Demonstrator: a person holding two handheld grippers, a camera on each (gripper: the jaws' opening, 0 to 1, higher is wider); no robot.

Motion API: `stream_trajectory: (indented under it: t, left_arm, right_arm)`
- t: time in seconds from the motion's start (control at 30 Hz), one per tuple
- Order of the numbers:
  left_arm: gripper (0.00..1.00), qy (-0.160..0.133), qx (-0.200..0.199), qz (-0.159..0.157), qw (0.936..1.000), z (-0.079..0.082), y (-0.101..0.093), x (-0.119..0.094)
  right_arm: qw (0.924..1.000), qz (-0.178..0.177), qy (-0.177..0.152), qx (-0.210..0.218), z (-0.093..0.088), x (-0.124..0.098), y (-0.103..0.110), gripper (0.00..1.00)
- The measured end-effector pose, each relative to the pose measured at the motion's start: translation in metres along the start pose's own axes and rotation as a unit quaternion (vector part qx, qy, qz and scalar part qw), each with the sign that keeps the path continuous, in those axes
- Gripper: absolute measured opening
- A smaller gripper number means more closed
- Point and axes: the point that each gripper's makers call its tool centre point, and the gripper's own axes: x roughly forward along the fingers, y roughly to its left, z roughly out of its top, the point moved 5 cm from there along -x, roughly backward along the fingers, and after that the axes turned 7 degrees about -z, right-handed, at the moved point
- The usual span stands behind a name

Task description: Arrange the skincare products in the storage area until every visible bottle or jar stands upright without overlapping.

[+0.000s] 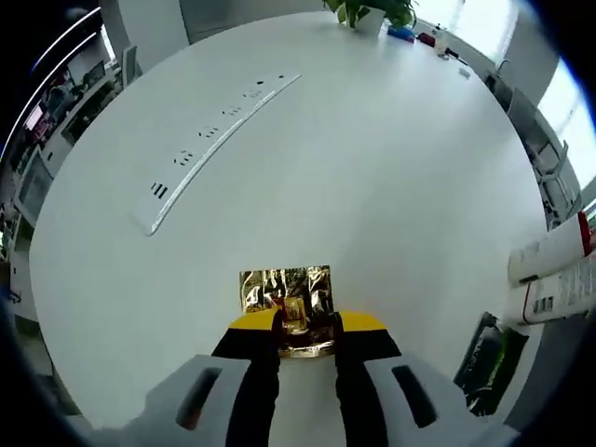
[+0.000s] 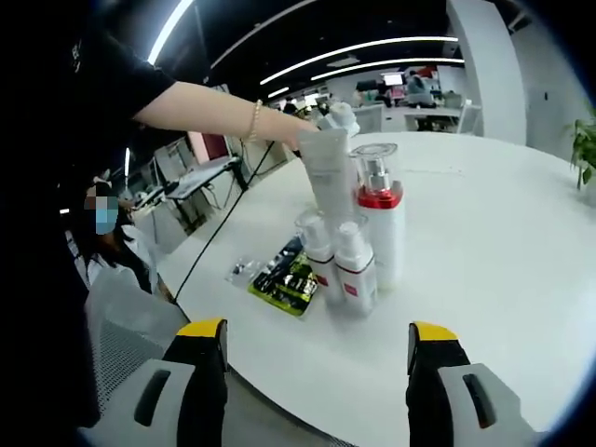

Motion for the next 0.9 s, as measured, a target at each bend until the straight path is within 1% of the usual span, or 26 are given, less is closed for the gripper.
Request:
stream_trajectory:
  t: [0.1,0.13,0.17,0.2,0.23,0.27,0.3,0.37,0.4,0.43,0.5,0.53,0.57,0.6,0.63,0.73,0.77,0.8,0.9]
  left_arm:
    - [0.20,-0.010,-0.005,-0.002,0.9999,0.000,0.003,0.000]
    - [0.18,-0.013,-0.009,-0.008,0.9998,0.000,0.002,0.000]
    - [0.12,-0.019,-0.017,-0.033,0.9991,0.002,-0.005,0.003]
    - [0.07,-0.025,-0.032,-0.042,0.9983,0.002,-0.008,0.004]
    - [0.00,-0.029,-0.039,-0.061,0.9969,0.002,-0.013,0.006]
    - [0.00,-0.046,-0.079,-0.041,0.9950,0.003,-0.009,0.005]
    - [0.01,-0.038,-0.064,-0.049,0.9960,0.000,-0.009,0.003]
    - [0.02,-0.043,-0.052,-0.034,0.9971,0.000,-0.008,0.001]
    - [0.03,-0.040,-0.054,-0.036,0.9971,-0.001,-0.008,0.001]
    - [0.07,-0.029,-0.061,-0.043,0.9968,-0.003,-0.007,0.000]
    - [0.28,-0.043,-0.063,-0.047,0.9960,0.001,-0.003,-0.004]
    - [0.37,-0.042,-0.057,-0.044,0.9965,0.001,0.000,-0.006]
    - [0.42,-0.034,-0.038,-0.025,0.9984,0.000,0.004,-0.010]
    - [0.43,-0.027,-0.028,-0.016,0.9991,-0.001,0.008,-0.012]
    - [0.43,-0.023,-0.031,-0.008,0.9992,-0.004,0.007,-0.016]
    - [0.46,-0.027,-0.041,-0.003,0.9988,-0.005,0.014,-0.019]
    - [0.46,-0.030,-0.042,0.002,0.9987,-0.006,0.024,-0.020]
    - [0.47,-0.029,-0.040,0.008,0.9987,-0.007,0.029,-0.021]
    - [0.48,-0.010,-0.031,0.036,0.9988,-0.013,0.043,-0.025]
  right_arm:
    - [1.0000,0.000,0.000,0.000,0.000,0.000,0.000,0.81]
    - [1.0000,0.000,0.000,0.000,0.000,0.000,0.000,0.81]
    - [1.0000,0.000,-0.001,0.000,0.000,0.000,0.001,0.81]
    - [1.0000,0.001,0.000,0.000,0.000,0.000,0.001,0.81]
    - [1.0000,0.001,0.000,0.000,0.000,0.000,0.001,0.81]
    - [1.0000,0.001,0.000,0.000,0.000,0.000,0.001,0.81]
    - [1.0000,0.001,0.000,0.000,0.000,0.000,0.001,0.81]
    - [1.0000,0.002,0.000,0.001,0.000,0.000,0.001,0.81]
    - [1.0000,0.002,0.000,0.001,0.001,0.000,0.001,0.81]
    - [1.0000,0.002,0.000,0.002,0.001,0.000,0.001,0.81]
    - [1.0000,0.001,0.001,0.004,0.000,0.000,0.001,0.81]
    - [1.0000,0.002,0.000,0.004,0.000,0.000,0.001,0.81]
    - [1.0000,0.002,0.000,0.004,0.000,0.000,0.001,0.81]
    - [1.0000,0.003,0.001,0.004,0.000,0.000,0.001,0.81]
    - [1.0000,0.003,0.002,0.004,0.000,0.001,0.001,0.81]
    - [1.0000,0.002,0.002,0.004,0.000,0.001,0.000,0.81]
    - [1.0000,0.003,0.002,0.005,0.000,0.001,0.000,0.81]
    - [1.0000,0.002,0.002,0.005,0.000,0.001,0.000,0.81]
    - [1.0000,0.002,0.002,0.006,0.000,0.001,0.000,0.81]
